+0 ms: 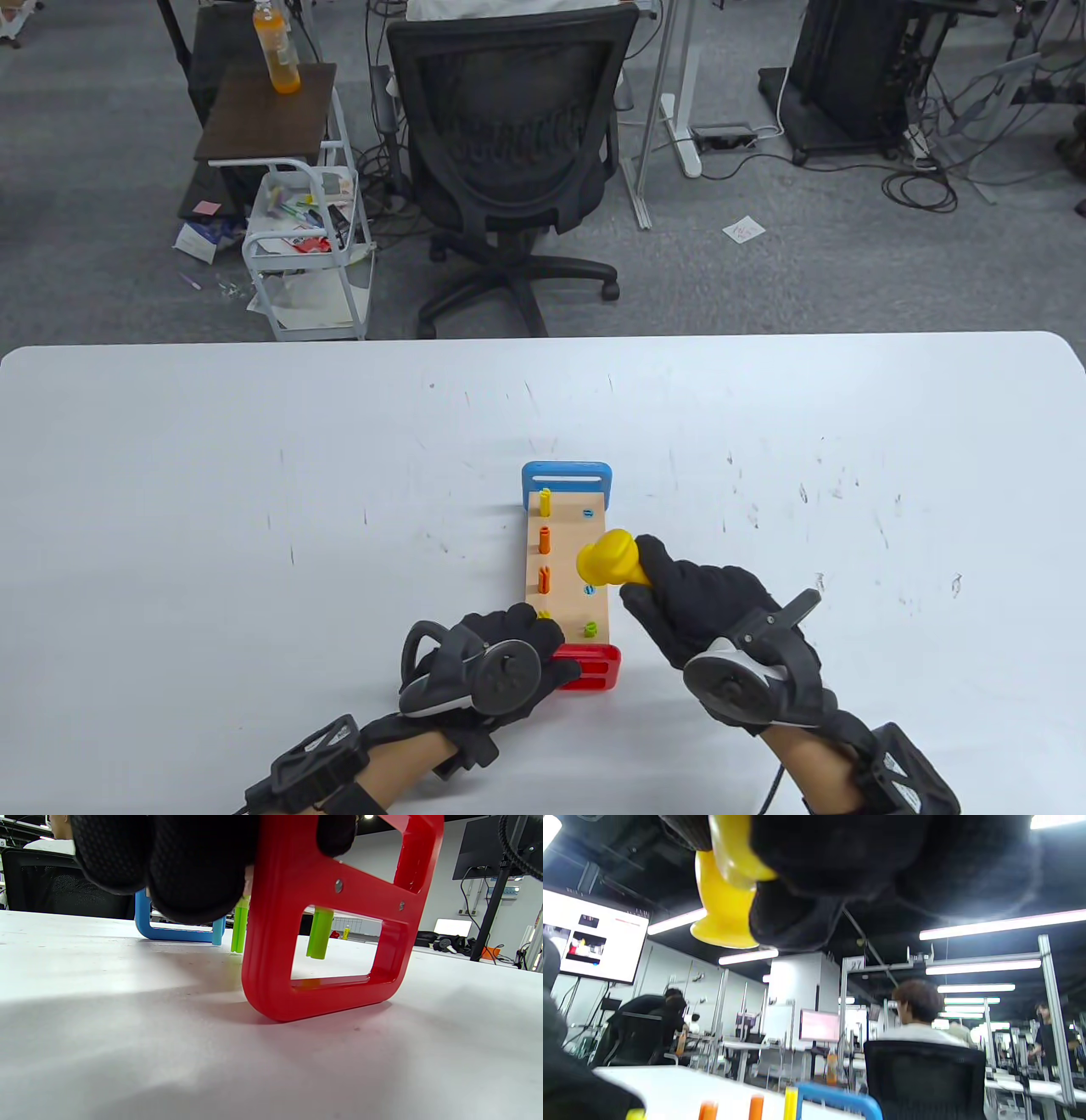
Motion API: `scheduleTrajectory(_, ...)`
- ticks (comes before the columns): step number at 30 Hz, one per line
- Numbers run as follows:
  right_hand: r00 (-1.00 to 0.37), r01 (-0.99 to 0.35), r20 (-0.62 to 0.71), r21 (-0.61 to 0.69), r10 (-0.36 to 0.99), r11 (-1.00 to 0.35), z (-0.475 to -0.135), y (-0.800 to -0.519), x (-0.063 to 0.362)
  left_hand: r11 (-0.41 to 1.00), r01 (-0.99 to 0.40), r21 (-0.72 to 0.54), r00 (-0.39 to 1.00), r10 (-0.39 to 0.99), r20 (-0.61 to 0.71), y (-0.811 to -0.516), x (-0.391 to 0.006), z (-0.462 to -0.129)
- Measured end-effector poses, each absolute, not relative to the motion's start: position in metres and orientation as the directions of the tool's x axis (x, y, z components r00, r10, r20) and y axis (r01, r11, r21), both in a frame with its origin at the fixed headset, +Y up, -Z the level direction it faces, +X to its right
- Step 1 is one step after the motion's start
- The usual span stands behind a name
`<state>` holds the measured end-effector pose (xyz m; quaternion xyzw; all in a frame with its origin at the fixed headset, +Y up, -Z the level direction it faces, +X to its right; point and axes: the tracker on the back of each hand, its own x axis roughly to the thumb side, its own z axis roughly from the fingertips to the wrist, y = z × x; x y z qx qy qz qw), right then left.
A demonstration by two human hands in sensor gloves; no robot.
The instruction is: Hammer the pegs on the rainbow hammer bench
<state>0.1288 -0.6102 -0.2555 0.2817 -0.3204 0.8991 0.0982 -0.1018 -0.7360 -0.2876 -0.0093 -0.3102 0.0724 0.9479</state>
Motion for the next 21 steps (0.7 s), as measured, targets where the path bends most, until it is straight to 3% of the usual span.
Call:
scheduleTrajectory(2, -0.818, -0.388, 0.574, -0.518, 0.026, -0.763, -0.256, -0.617, 0.13, 0.989, -0.132, -0.062, 0.797, 0.143, 0.587, -0.736, -0.102, -0.288)
scheduleTrajectory(4, -0.821, -0.344, 0.568, -0.42, 0.052, -0.84, -0.265, -0.65, 0.121, 0.989, -0.132, -0.063, 0.797, 0.144, 0.587, -0.736, -0.102, -0.288)
scheduleTrajectory(6, -0.815, -0.091, 0.577, -0.214, -0.051, -0.973, -0.275, -0.702, 0.105, 0.989, -0.136, -0.063, 0.796, 0.147, 0.587, -0.736, -0.102, -0.288)
scheduleTrajectory(7, -0.896, -0.067, 0.436, -0.324, -0.086, -0.944, -0.266, -0.702, 0.118, 0.988, -0.141, -0.059, 0.795, 0.149, 0.587, -0.736, -0.102, -0.287)
scheduleTrajectory(8, -0.816, -0.221, 0.577, -0.239, 0.045, -0.946, -0.281, -0.692, 0.109, 0.989, -0.14, -0.058, 0.796, 0.147, 0.588, -0.737, -0.102, -0.287)
scheduleTrajectory(9, -0.847, -0.131, 0.531, -0.164, 0.024, -0.978, -0.281, -0.679, 0.111, 0.989, -0.137, -0.057, 0.796, 0.144, 0.588, -0.736, -0.102, -0.288)
scheduleTrajectory(11, -0.83, -0.248, 0.557, -0.364, 0.003, -0.898, -0.277, -0.658, 0.117, 0.989, -0.136, -0.058, 0.797, 0.144, 0.586, -0.737, -0.102, -0.287)
scheduleTrajectory(16, -0.834, -0.322, 0.552, -0.489, -0.002, -0.811, -0.262, -0.614, 0.127, 0.989, -0.135, -0.058, 0.798, 0.143, 0.586, -0.737, -0.102, -0.288)
scheduleTrajectory(18, -0.829, -0.378, 0.559, -0.534, 0.019, -0.756, -0.258, -0.609, 0.131, 0.989, -0.134, -0.057, 0.799, 0.142, 0.585, -0.737, -0.102, -0.287)
scheduleTrajectory(21, -0.815, -0.406, 0.578, -0.505, 0.051, -0.762, -0.264, -0.628, 0.128, 0.989, -0.137, -0.058, 0.799, 0.145, 0.584, -0.737, -0.102, -0.287)
